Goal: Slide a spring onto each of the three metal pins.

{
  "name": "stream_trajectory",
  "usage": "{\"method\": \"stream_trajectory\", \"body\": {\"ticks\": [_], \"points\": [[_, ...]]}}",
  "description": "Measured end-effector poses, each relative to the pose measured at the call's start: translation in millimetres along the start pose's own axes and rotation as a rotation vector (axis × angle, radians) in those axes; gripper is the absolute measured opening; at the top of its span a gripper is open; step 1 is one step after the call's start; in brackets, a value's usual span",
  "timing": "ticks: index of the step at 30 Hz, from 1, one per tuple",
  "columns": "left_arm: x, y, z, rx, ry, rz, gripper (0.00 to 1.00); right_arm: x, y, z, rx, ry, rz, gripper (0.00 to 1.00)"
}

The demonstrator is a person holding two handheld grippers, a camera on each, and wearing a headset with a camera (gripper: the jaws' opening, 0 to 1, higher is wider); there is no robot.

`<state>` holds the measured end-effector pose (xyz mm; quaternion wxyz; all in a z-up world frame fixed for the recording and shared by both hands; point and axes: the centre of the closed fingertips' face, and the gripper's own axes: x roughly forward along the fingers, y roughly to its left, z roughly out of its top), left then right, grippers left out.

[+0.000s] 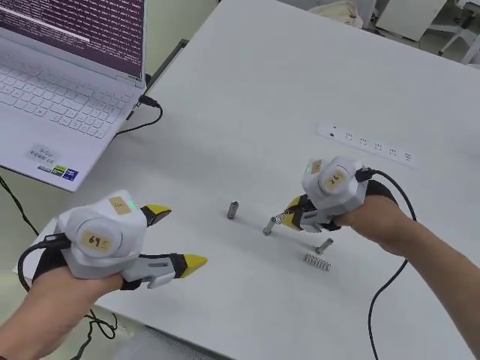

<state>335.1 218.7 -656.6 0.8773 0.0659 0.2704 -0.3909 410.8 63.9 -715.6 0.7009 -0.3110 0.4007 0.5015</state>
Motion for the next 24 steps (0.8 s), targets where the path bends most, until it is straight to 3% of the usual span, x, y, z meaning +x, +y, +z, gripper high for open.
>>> {"method": "stream_trajectory", "body": {"ticks": [24], "points": [[-1.3, 3.8, -0.9, -0.025, -0.011, 0.01, 0.57, 14.6, -0.2, 5.0, -0.029, 0.026, 0.023, 0.09]]}}
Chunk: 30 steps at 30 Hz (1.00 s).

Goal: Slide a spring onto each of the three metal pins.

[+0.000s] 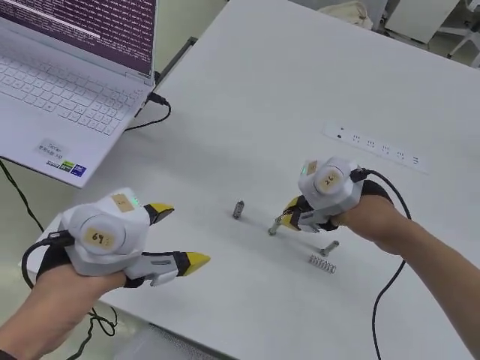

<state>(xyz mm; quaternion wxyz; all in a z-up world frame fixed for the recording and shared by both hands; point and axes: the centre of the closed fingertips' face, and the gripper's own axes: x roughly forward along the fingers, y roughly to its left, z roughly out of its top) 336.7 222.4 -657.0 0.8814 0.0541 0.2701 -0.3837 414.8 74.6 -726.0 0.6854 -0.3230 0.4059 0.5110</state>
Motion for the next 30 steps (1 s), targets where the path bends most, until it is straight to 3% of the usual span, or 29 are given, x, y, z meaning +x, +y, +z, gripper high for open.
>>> {"method": "stream_trajectory", "body": {"ticks": [11, 30], "points": [[-0.6, 0.7, -2.9, -0.014, 0.001, 0.002, 0.57, 13.7, 1.6, 2.8, 0.001, 0.005, 0.017, 0.09], [-8.1, 14.7, -8.7, -0.032, 0.004, 0.034, 0.55, 36.5, 5.2, -7.9, -0.011, 0.06, 0.046, 0.09]]}}
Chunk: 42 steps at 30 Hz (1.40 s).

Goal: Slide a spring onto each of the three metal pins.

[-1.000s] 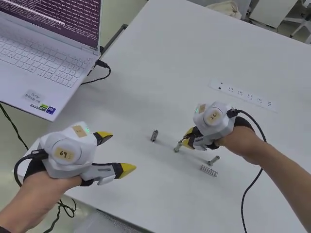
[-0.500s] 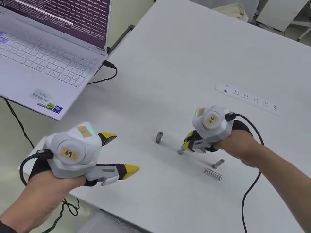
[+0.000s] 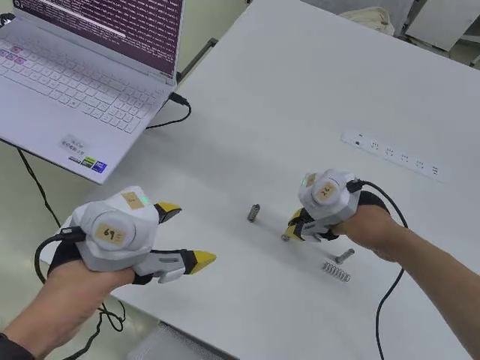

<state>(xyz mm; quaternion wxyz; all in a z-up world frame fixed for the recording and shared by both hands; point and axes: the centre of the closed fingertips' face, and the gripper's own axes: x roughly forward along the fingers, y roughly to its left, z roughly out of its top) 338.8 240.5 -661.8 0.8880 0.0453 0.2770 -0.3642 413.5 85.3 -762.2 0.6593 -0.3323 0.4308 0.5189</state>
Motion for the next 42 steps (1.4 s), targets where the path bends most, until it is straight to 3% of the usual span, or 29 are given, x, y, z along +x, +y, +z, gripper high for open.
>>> {"method": "stream_trajectory", "body": {"ticks": [7, 14, 27, 42], "points": [[-1.2, 2.8, -0.1, 0.0, -0.001, 0.004, 0.55, 4.9, 2.1, -0.8, 0.008, 0.003, 0.004, 0.09], [-0.7, -0.4, 1.8, 0.01, -0.001, -0.003, 0.55, 1.9, 1.1, -0.5, 0.012, 0.004, -0.007, 0.16], [0.5, -8.2, 8.6, 0.026, -0.002, -0.006, 0.55, -27.9, -5.2, -8.7, 0.026, -0.03, -0.076, 0.28], [1.5, -30.1, 15.9, 0.043, -0.01, -0.024, 0.55, -52.4, 24.8, -22.1, 0.096, -0.104, -0.131, 0.31]]}}
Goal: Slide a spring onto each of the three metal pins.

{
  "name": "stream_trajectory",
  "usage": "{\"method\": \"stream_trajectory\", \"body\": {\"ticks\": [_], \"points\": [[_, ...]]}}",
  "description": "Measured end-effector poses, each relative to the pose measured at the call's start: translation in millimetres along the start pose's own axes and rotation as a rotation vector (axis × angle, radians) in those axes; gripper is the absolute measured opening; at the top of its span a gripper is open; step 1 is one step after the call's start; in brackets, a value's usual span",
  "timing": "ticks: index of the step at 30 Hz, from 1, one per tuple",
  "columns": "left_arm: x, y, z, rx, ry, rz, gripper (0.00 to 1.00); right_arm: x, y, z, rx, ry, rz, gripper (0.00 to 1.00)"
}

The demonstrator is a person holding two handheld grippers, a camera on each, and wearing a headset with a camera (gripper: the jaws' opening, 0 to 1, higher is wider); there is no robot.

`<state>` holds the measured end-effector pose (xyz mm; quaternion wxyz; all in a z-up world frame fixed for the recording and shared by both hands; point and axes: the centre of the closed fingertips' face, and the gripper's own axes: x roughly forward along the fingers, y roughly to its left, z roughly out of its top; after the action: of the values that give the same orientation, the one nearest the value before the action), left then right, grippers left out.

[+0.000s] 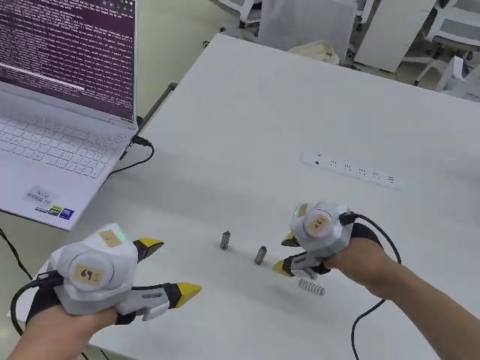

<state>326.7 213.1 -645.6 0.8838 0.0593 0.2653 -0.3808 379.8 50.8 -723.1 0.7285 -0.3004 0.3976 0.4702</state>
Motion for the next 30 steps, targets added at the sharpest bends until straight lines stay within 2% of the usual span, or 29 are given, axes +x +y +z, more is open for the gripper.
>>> {"method": "stream_trajectory", "body": {"ticks": [5, 13, 15, 18, 26, 30], "points": [[0.3, -3.9, -0.6, -0.002, 0.005, 0.001, 0.55, -6.7, 7.5, -3.0, 0.025, -0.025, -0.018, 0.32], [0.8, -8.5, 5.2, -0.012, -0.006, 0.007, 0.55, -20.3, 16.0, -10.3, 0.075, -0.062, -0.056, 0.33], [1.2, -9.3, 7.5, -0.009, -0.007, 0.007, 0.55, -24.6, 17.3, -11.5, 0.093, -0.077, -0.066, 0.34], [1.9, -9.3, 9.3, -0.005, -0.008, 0.008, 0.55, -29.1, 18.4, -10.4, 0.158, -0.132, -0.076, 0.34], [2.5, -8.9, 9.2, -0.009, -0.004, 0.009, 0.55, -38.8, 23.5, -20.2, 0.22, -0.174, -0.098, 0.35], [2.7, -8.8, 9.0, -0.013, -0.003, 0.012, 0.55, -43.7, 25.3, -23.5, 0.227, -0.175, -0.11, 0.36]]}}
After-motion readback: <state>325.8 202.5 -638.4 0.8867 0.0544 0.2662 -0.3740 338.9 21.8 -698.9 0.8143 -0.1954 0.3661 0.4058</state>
